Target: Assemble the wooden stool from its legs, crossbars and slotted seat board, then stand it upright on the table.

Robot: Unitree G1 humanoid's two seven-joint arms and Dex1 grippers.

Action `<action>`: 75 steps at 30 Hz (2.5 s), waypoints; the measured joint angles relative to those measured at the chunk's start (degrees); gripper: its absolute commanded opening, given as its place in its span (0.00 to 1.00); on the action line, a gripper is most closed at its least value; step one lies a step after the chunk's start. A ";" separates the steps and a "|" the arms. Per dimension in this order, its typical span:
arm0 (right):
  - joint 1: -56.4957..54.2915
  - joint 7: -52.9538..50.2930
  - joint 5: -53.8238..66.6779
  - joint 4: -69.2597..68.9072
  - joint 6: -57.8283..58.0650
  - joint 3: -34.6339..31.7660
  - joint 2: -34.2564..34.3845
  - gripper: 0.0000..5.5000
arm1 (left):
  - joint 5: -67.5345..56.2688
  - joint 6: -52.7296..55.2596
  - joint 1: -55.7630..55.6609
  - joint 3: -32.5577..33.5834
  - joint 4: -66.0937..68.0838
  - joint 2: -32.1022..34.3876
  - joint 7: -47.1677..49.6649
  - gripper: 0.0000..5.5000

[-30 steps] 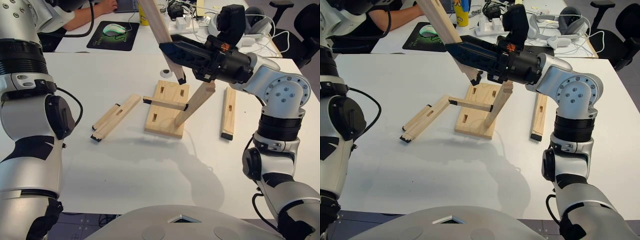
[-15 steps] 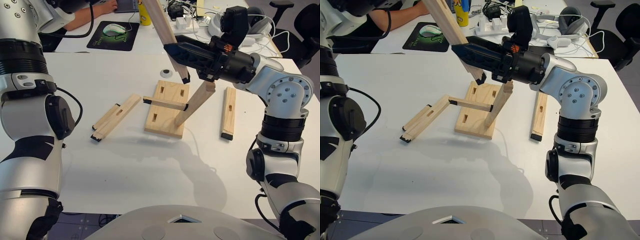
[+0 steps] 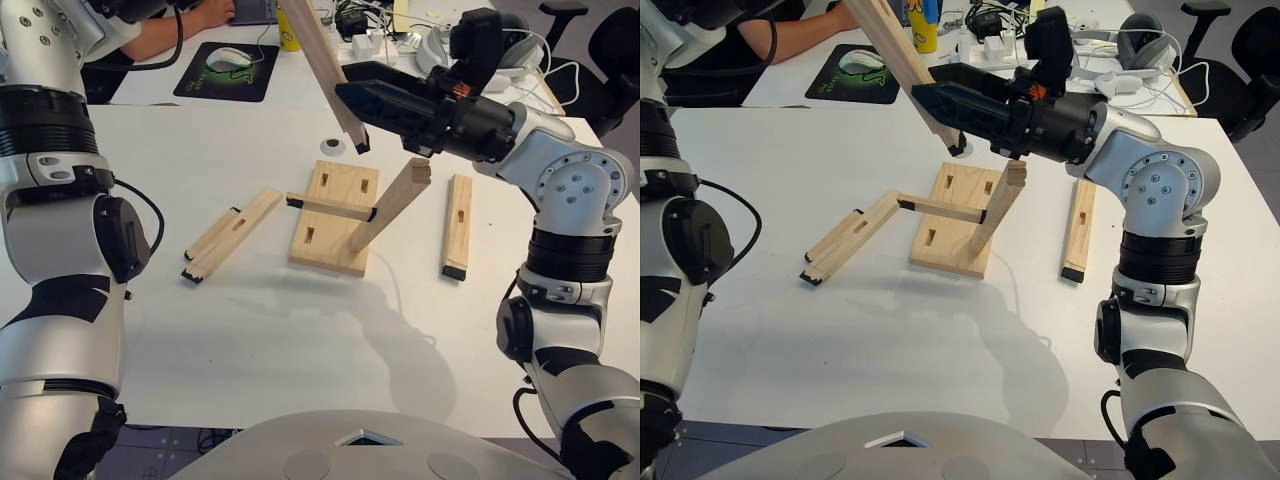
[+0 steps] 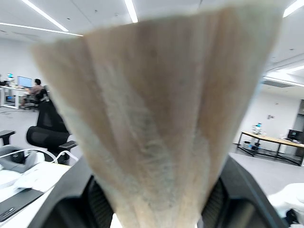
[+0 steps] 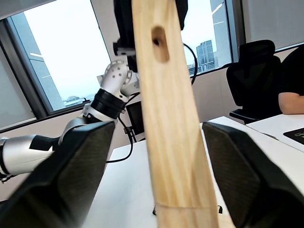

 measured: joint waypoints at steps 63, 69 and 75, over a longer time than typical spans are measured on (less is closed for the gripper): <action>17.86 21.42 -42.71 15.93 -36.44 19.03 -14.16 0.21 | 7.73 -11.09 37.31 -4.55 -27.82 7.04 -4.57 0.37; 14.37 28.45 -42.62 16.91 -35.77 20.32 -15.39 0.06 | 6.75 -12.79 39.21 -5.37 -33.43 4.12 -0.31 0.37; 14.23 30.99 -42.37 13.14 -33.53 20.67 -16.85 0.00 | 5.52 -13.49 40.20 -4.75 -34.92 4.37 0.47 0.37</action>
